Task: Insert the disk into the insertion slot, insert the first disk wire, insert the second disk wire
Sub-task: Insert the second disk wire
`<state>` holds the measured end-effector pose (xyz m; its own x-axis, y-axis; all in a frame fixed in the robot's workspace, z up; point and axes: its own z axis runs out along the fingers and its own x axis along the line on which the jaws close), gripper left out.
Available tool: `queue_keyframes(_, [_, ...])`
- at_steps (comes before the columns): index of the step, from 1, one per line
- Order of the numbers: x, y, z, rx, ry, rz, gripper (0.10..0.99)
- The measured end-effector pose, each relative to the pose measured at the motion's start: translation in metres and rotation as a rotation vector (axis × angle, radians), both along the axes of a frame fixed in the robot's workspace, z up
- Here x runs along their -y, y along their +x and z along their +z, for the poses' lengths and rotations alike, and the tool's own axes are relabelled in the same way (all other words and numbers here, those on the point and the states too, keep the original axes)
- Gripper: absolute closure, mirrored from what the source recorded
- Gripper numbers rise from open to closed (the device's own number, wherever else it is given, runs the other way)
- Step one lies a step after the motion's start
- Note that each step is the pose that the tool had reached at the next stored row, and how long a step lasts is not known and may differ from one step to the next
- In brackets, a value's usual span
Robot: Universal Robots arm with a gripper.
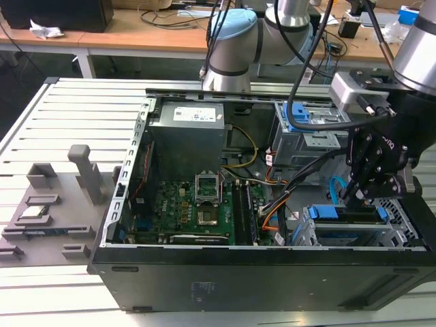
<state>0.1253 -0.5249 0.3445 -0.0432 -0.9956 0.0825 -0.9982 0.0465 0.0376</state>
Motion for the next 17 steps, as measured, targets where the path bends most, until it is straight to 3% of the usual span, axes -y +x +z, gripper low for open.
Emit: queue_keyframes(17, [0.0035,0.0000,-0.0051,0.0001,0.000,0.001,0.914])
